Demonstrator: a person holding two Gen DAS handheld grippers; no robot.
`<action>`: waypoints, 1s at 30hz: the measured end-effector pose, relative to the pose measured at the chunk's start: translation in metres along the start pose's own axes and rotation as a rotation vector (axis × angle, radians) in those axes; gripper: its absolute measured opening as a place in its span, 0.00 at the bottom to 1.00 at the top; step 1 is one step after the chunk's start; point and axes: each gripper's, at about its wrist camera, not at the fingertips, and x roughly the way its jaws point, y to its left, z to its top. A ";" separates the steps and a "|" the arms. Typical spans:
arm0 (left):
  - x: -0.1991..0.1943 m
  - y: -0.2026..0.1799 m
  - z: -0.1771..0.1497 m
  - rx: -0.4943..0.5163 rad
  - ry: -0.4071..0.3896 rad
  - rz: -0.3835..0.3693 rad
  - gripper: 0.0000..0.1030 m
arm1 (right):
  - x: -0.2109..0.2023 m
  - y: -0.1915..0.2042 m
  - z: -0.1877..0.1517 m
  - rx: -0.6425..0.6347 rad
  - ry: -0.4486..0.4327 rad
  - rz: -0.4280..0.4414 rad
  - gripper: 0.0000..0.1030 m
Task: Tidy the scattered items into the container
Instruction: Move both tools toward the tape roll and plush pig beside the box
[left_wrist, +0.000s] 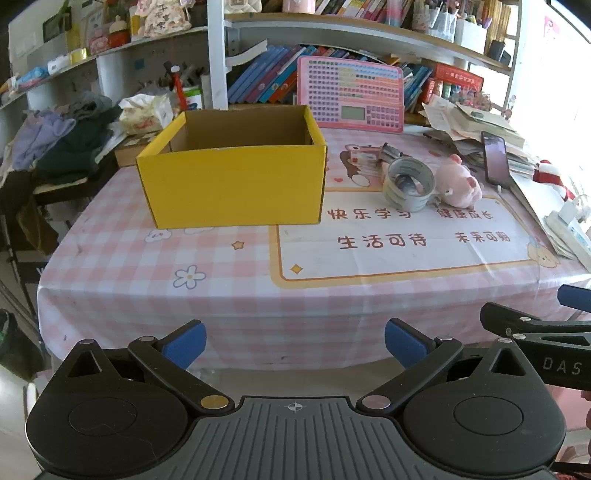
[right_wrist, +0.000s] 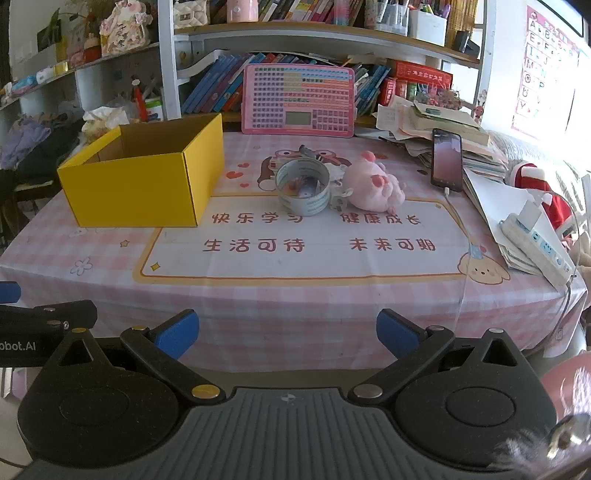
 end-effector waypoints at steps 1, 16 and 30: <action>0.000 0.000 0.001 0.000 0.002 0.000 1.00 | 0.001 0.000 0.000 -0.002 0.001 0.000 1.00; 0.005 0.004 0.002 -0.004 0.023 0.004 1.00 | 0.007 0.005 0.003 -0.008 0.007 -0.005 1.00; 0.006 0.005 0.000 -0.004 0.024 0.006 1.00 | 0.007 0.008 0.003 -0.009 0.007 -0.005 1.00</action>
